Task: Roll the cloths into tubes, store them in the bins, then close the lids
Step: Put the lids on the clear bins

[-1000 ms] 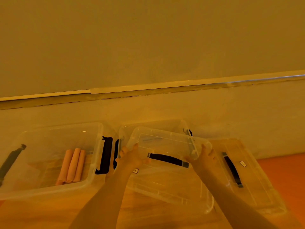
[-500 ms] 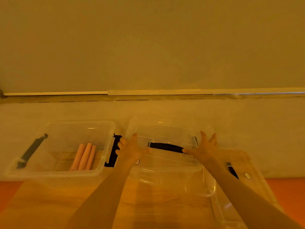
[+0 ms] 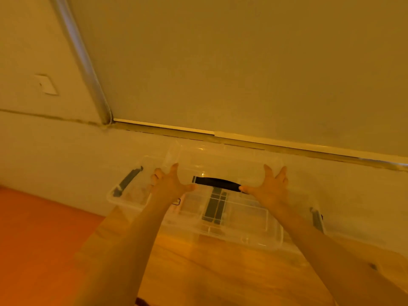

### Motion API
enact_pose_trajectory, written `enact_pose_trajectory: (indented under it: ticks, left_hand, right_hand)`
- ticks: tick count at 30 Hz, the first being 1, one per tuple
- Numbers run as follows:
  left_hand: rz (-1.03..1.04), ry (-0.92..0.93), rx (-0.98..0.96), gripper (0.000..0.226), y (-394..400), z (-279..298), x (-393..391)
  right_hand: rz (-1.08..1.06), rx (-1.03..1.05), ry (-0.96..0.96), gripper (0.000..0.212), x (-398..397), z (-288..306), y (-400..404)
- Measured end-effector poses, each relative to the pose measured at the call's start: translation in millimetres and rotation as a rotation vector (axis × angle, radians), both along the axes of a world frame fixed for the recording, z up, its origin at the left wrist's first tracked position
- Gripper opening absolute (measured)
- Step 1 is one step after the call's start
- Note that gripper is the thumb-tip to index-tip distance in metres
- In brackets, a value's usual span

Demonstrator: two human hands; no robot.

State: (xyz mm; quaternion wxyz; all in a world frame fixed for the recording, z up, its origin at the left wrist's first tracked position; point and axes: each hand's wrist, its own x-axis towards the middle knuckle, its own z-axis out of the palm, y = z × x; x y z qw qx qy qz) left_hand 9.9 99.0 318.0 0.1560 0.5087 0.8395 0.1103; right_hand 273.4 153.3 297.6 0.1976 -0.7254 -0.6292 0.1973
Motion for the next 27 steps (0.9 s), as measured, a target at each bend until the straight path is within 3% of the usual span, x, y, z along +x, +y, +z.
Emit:
enact_pose_trajectory:
  ticks: [13,27]
  left_hand:
    - [0.020,0.090,-0.144,0.102,-1,-14,-228]
    - [-0.068,-0.037,-0.216,0.103,44,-52,-252]
  right_hand:
    - [0.035,-0.127,-0.009,0.111,-229,-25,-5]
    - [0.012,-0.190,-0.087,0.108,-247,-47,25]
